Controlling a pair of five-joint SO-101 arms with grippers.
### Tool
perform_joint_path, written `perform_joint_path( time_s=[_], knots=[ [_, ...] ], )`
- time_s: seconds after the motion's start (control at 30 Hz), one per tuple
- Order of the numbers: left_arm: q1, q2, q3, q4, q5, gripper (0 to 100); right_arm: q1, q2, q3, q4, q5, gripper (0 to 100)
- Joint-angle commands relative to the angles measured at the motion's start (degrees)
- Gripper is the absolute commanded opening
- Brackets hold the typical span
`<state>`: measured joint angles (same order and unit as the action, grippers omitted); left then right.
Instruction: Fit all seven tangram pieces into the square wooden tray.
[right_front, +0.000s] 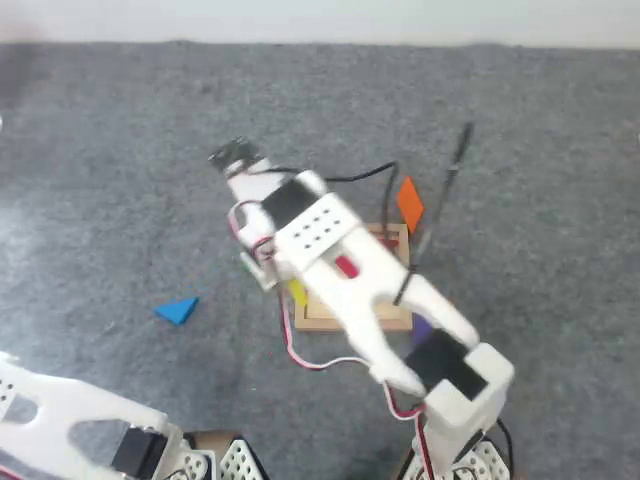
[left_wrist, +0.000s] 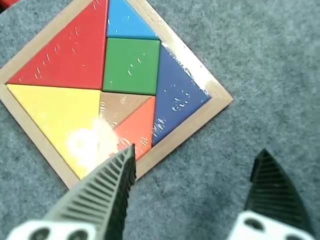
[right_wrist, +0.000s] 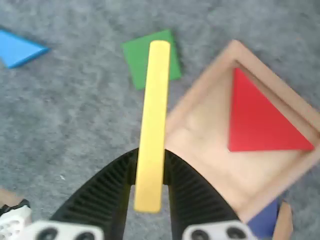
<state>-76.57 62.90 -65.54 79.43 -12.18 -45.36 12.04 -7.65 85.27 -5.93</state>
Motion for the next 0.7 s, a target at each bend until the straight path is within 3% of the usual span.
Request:
perform_joint_path(
  time_s=[0.0, 0.2, 0.47, 0.67],
  knots=[
    [0.70, -1.05, -2.24, 0.18, -0.35, 36, 2.24, -3.03, 5.71, -5.14, 0.97, 1.9],
    [0.53, -1.23, -2.24, 0.18, -0.35, 36, 4.18, 0.13, 12.48, -12.18, -1.76, 1.9],
    [0.79, -1.32, -2.24, 0.18, -0.18, 36, 5.23, 8.13, 12.22, -14.20, -9.23, 0.9],
    [0.70, -1.49, -2.24, 0.00, -0.18, 36, 5.58, 9.45, 12.13, -14.11, -9.49, 1.3]
  ],
)
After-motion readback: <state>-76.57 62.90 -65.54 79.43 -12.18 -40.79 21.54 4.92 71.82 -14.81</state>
